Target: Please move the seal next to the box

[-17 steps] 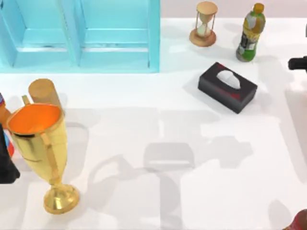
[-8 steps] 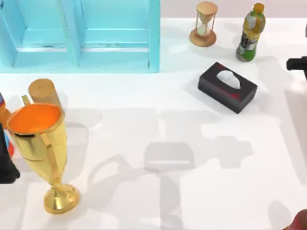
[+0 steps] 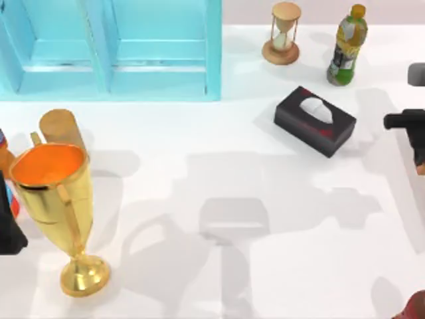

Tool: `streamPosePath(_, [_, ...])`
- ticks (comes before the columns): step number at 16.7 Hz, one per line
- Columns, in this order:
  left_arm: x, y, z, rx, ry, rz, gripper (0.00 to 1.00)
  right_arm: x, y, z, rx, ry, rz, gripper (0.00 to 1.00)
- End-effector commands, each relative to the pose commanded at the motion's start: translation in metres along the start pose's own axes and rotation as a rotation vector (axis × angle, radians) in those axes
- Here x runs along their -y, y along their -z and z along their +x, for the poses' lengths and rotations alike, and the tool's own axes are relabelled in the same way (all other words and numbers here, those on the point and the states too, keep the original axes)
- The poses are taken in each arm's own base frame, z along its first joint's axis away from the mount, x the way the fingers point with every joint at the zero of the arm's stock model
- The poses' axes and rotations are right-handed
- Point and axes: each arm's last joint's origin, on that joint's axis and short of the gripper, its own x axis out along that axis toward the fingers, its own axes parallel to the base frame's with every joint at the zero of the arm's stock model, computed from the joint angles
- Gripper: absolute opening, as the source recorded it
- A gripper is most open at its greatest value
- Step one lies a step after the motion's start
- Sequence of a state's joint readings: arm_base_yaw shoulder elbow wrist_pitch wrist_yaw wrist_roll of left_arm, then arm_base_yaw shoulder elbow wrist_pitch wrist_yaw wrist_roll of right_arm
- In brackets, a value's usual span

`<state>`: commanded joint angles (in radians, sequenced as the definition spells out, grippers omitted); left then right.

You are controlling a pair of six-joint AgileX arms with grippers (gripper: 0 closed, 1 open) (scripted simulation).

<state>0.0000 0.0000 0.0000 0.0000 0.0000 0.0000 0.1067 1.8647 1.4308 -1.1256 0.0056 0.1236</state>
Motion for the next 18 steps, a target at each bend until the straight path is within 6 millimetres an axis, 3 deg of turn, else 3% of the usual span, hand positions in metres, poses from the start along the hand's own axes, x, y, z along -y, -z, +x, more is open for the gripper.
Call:
streamPosePath(5, [0.0, 0.0, 0.0, 0.0, 0.0, 0.0, 1.0, 0.0057, -0.0004, 0.0055, -0.011, -0.004, -0.002, 0.0])
streamPosePath(18, [0.0, 0.0, 0.0, 0.0, 0.0, 0.0, 1.0, 0.0057, -0.0004, 0.0055, -0.011, -0.004, -0.002, 0.98])
